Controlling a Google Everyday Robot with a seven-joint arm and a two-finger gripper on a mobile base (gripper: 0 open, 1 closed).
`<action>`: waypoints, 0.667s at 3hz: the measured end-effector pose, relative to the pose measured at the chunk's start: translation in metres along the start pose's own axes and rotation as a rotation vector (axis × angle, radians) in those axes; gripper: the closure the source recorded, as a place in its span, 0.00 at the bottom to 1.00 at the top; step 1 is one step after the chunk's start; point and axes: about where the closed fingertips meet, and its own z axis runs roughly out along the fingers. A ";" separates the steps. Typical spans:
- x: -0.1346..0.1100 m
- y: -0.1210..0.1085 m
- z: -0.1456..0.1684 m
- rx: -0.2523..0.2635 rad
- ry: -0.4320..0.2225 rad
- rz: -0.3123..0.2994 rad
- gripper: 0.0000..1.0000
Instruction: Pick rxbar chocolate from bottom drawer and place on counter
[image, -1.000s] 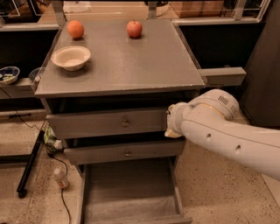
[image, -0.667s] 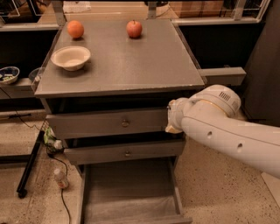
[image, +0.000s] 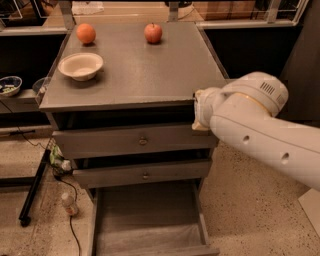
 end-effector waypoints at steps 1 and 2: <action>0.000 -0.040 0.000 0.052 0.023 -0.018 1.00; 0.000 -0.042 0.001 0.051 0.019 -0.019 1.00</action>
Offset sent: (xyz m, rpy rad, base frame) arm 0.0210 -0.0037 0.0252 -0.0253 -0.0409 -0.0126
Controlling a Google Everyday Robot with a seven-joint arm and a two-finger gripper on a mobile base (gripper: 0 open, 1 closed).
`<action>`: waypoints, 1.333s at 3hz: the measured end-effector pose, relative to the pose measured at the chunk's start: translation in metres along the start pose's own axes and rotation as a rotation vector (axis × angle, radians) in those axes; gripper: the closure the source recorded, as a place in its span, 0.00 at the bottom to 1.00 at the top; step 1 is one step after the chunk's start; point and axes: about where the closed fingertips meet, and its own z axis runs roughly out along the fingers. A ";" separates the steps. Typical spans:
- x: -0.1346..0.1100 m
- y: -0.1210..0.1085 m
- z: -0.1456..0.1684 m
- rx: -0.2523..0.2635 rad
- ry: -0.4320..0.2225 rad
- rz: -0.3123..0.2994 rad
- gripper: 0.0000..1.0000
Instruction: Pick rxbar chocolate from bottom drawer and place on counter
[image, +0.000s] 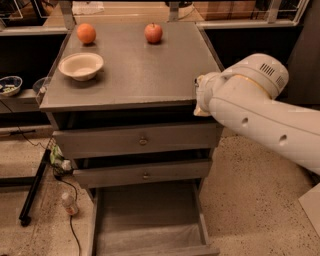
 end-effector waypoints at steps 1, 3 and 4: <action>0.004 -0.014 0.008 -0.004 -0.022 0.000 1.00; -0.005 -0.073 0.038 -0.018 -0.073 -0.068 1.00; -0.005 -0.073 0.038 -0.018 -0.073 -0.068 1.00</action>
Offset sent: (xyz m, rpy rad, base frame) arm 0.0704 -0.0037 0.0391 0.0098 -0.0160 0.0813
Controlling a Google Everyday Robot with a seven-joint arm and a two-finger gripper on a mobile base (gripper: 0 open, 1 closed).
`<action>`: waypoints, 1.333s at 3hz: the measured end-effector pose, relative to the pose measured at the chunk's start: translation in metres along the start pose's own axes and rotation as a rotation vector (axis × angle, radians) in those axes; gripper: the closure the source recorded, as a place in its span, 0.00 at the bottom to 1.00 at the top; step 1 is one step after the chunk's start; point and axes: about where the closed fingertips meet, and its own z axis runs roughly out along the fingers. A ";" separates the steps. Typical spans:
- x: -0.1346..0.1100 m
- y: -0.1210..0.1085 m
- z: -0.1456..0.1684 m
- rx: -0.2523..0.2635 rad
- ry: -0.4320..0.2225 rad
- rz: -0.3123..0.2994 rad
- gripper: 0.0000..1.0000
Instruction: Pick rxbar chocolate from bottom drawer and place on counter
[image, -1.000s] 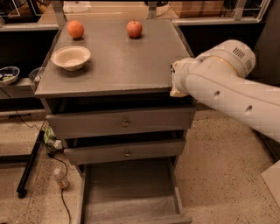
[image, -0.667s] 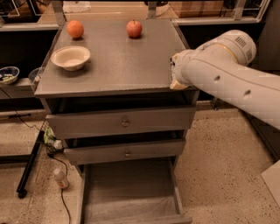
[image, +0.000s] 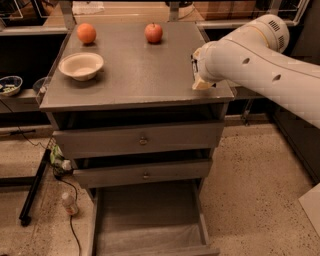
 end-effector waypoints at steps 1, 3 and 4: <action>0.000 0.001 0.001 -0.015 -0.019 0.012 1.00; -0.009 0.011 0.007 -0.112 -0.145 0.041 1.00; -0.015 0.014 0.007 -0.150 -0.204 0.030 1.00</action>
Offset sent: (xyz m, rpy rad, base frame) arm -0.0025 0.0079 -0.0119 0.1188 0.1227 0.1019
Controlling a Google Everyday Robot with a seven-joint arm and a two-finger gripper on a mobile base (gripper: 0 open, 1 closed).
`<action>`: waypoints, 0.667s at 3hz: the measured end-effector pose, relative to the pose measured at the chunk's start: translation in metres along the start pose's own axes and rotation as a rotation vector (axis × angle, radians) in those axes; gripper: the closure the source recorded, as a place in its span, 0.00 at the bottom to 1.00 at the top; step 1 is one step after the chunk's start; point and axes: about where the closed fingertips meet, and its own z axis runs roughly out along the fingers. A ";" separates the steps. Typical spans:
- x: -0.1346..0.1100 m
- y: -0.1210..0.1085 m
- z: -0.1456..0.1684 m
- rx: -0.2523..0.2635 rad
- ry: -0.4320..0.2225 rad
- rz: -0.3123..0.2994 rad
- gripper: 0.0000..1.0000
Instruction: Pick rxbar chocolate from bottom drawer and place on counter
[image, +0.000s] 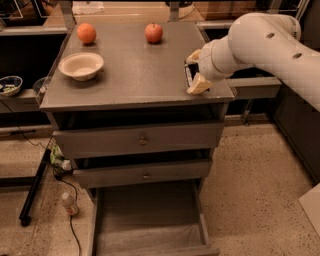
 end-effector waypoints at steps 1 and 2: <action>-0.007 0.004 0.003 -0.036 -0.044 -0.013 1.00; -0.007 -0.003 0.005 -0.036 -0.045 -0.023 1.00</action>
Offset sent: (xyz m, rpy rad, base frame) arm -0.0027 0.0065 -0.0024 0.0115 0.0242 0.0412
